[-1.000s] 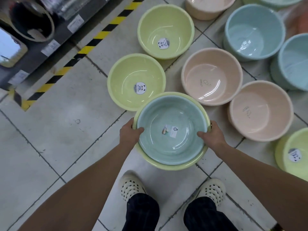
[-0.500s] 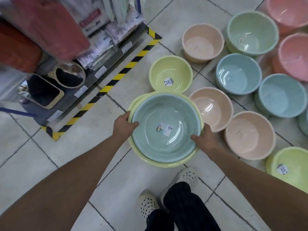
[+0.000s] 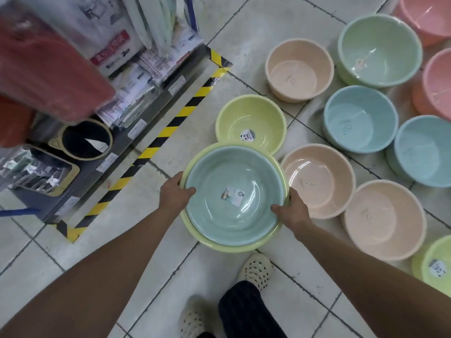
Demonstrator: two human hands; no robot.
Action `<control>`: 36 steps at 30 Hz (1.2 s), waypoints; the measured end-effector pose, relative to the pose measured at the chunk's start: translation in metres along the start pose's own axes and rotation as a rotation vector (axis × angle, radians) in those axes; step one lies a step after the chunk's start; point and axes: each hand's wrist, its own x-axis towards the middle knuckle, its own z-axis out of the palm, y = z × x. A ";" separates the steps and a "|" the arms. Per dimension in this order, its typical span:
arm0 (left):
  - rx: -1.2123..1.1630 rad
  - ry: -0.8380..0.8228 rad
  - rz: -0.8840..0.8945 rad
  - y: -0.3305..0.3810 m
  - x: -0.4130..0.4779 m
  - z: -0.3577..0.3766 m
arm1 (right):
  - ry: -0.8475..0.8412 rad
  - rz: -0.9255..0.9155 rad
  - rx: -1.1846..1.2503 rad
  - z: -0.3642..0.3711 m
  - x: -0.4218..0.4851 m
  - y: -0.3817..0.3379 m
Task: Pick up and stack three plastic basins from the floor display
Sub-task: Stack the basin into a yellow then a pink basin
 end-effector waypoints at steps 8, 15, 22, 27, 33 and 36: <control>0.102 -0.023 -0.008 -0.045 0.067 0.020 | 0.032 0.012 -0.005 0.059 0.045 0.013; 0.071 -0.072 -0.029 -0.095 0.122 0.037 | 0.064 0.094 0.022 0.123 0.083 0.045; 0.106 -0.133 0.014 -0.120 0.156 0.049 | 0.085 0.171 -0.050 0.161 0.106 0.063; 0.139 -0.150 0.010 -0.133 0.168 0.055 | 0.072 0.210 -0.107 0.176 0.117 0.070; 0.133 -0.168 0.015 -0.139 0.178 0.062 | 0.063 0.196 -0.182 0.180 0.128 0.075; 0.139 -0.183 0.026 -0.141 0.182 0.064 | 0.062 0.189 -0.155 0.181 0.128 0.077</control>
